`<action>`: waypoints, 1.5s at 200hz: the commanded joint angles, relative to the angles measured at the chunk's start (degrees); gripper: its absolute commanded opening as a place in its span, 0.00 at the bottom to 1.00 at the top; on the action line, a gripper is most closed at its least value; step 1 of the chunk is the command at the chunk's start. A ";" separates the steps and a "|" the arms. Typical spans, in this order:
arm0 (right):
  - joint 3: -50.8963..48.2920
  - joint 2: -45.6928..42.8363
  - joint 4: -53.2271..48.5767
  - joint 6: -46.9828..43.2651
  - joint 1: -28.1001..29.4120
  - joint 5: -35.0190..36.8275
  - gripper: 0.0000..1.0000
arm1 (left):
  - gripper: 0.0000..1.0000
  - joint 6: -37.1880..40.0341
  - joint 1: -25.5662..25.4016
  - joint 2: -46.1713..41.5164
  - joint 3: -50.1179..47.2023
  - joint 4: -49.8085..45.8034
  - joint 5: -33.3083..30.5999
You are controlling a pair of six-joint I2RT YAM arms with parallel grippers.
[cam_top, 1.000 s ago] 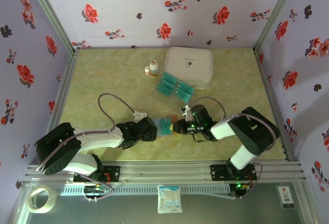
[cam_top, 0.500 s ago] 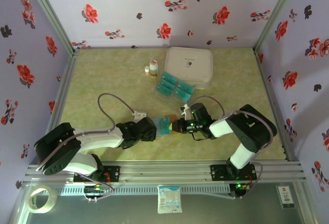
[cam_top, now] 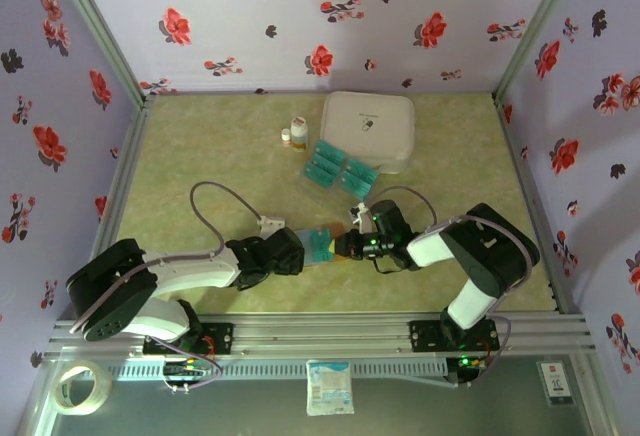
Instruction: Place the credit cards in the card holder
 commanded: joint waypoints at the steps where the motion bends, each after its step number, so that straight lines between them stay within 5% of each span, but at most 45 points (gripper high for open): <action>1: 0.70 -0.36 -6.29 0.25 -0.19 0.15 0.00 | 1.00 1.17 0.37 -0.46 -1.20 -1.90 -1.43; 300: 6.79 1.52 -15.91 -2.53 -0.37 -2.18 0.00 | 1.00 1.23 0.45 -0.34 -1.34 -1.54 -1.50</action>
